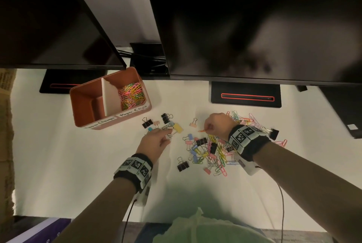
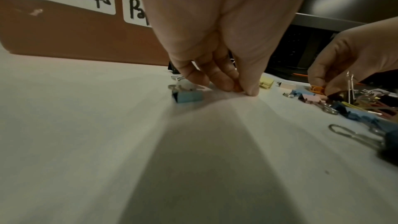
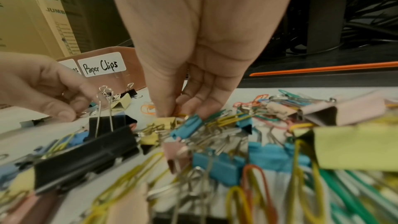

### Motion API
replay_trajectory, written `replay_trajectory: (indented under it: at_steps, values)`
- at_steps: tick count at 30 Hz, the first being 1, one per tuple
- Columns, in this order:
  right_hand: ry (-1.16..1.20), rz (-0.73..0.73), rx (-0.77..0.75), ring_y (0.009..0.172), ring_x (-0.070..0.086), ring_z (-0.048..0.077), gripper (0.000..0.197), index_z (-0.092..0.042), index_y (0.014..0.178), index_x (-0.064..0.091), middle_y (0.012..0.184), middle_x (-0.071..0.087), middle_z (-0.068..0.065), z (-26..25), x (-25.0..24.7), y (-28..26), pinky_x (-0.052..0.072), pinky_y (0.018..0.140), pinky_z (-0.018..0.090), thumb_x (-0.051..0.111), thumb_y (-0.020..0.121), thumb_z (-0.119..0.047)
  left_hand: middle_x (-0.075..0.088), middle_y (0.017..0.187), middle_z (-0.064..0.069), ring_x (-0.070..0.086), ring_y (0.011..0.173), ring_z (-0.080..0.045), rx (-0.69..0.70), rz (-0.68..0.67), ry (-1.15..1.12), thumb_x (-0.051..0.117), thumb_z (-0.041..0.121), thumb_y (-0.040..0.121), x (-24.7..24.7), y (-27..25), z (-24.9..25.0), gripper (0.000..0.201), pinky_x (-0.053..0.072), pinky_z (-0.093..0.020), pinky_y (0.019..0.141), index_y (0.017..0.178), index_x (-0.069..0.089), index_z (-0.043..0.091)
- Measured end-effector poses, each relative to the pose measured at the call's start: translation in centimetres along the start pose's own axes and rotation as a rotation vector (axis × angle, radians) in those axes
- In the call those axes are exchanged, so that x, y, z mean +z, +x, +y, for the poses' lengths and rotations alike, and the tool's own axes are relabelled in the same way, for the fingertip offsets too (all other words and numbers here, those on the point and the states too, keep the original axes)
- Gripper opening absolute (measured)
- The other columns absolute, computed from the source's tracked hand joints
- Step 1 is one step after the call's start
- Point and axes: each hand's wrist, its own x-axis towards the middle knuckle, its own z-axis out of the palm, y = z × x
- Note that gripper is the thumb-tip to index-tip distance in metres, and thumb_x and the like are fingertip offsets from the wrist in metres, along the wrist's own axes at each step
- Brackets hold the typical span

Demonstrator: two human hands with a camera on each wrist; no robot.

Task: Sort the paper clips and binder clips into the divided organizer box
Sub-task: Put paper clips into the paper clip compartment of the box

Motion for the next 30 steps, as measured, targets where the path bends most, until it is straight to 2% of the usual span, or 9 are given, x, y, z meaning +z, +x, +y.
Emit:
replay_trajectory:
  at_steps: [3,5,8,11,15,20,24,28,30]
  values:
    - [-0.006,-0.007,-0.009,0.079,0.050,0.012,0.014,-0.013,0.095,0.068,0.098,0.065,0.003,0.1,0.1,-0.2,0.041,0.074,0.022,0.057,0.088,-0.017,0.056,0.086,0.003,0.053,0.079,-0.013,0.056,0.010,0.018,0.062,0.011,0.085,0.1,0.2,0.1,0.035,0.046,-0.025,0.083,0.119,0.062,0.021]
    - [0.009,-0.021,-0.009,0.079,0.051,0.011,0.014,-0.013,0.095,0.068,0.098,0.067,0.002,0.2,0.0,-0.3,0.044,0.075,0.023,0.058,0.087,-0.018,0.063,0.091,-0.002,0.057,0.082,-0.018,0.130,-0.015,0.075,0.061,0.012,0.086,0.3,0.2,0.2,0.032,0.048,-0.027,0.084,0.117,0.064,0.022]
    - [0.014,-0.020,-0.009,0.080,0.051,0.010,0.015,-0.014,0.097,0.068,0.098,0.068,0.001,0.4,-0.2,-0.6,0.045,0.077,0.024,0.057,0.087,-0.018,0.067,0.091,-0.002,0.060,0.083,-0.019,0.192,-0.015,0.118,0.064,0.013,0.084,0.5,-0.2,0.1,0.030,0.052,-0.032,0.081,0.112,0.066,0.019]
    - [0.010,0.016,-0.010,0.081,0.053,0.011,0.015,-0.016,0.098,0.067,0.099,0.069,0.001,0.7,-0.5,-0.9,0.047,0.080,0.025,0.056,0.088,-0.020,0.068,0.093,-0.002,0.061,0.082,-0.018,0.159,0.027,0.071,0.066,0.012,0.082,0.4,-0.3,0.0,0.026,0.053,-0.031,0.081,0.108,0.068,0.017]
    - [0.028,0.057,-0.047,0.089,0.060,0.017,0.016,-0.016,0.101,0.066,0.101,0.068,0.002,0.7,-1.0,-1.5,0.049,0.084,0.028,0.057,0.089,-0.020,0.069,0.094,-0.001,0.061,0.082,-0.017,0.145,0.030,0.087,0.066,0.015,0.083,0.3,0.3,-0.1,0.018,0.053,-0.031,0.080,0.099,0.070,0.017]
    - [0.020,0.082,-0.111,0.091,0.060,0.017,0.022,-0.021,0.111,0.061,0.102,0.067,0.000,-0.4,-1.7,-1.6,0.050,0.084,0.031,0.055,0.090,-0.024,0.058,0.080,0.002,0.053,0.075,-0.015,0.096,0.022,0.103,0.065,0.014,0.082,0.4,0.9,0.7,0.004,0.049,-0.031,0.073,0.083,0.067,0.011]
    - [0.006,0.092,-0.164,0.090,0.059,0.018,0.023,-0.021,0.112,0.061,0.101,0.066,0.000,-1.8,-2.1,-1.2,0.050,0.083,0.032,0.055,0.090,-0.024,0.049,0.079,0.005,0.050,0.074,-0.013,0.070,-0.023,0.106,0.062,0.013,0.084,0.5,1.0,0.8,0.004,0.045,-0.027,0.071,0.083,0.064,0.009]
    - [-0.002,0.071,-0.173,0.090,0.059,0.017,0.022,-0.021,0.111,0.061,0.102,0.066,-0.001,-2.3,-2.0,-1.1,0.049,0.083,0.031,0.055,0.090,-0.024,0.054,0.080,0.005,0.051,0.074,-0.012,0.008,-0.002,0.003,0.063,0.017,0.084,0.5,0.6,0.8,0.010,0.044,-0.023,0.071,0.093,0.061,0.014]
    - [-0.001,0.063,-0.171,0.091,0.060,0.017,0.022,-0.021,0.111,0.062,0.103,0.067,-0.001,-2.4,-1.9,-1.1,0.049,0.083,0.030,0.055,0.090,-0.024,0.053,0.080,0.005,0.051,0.075,-0.012,-0.014,-0.016,0.000,0.064,0.018,0.084,0.6,0.7,1.1,0.015,0.045,-0.024,0.073,0.098,0.061,0.015]
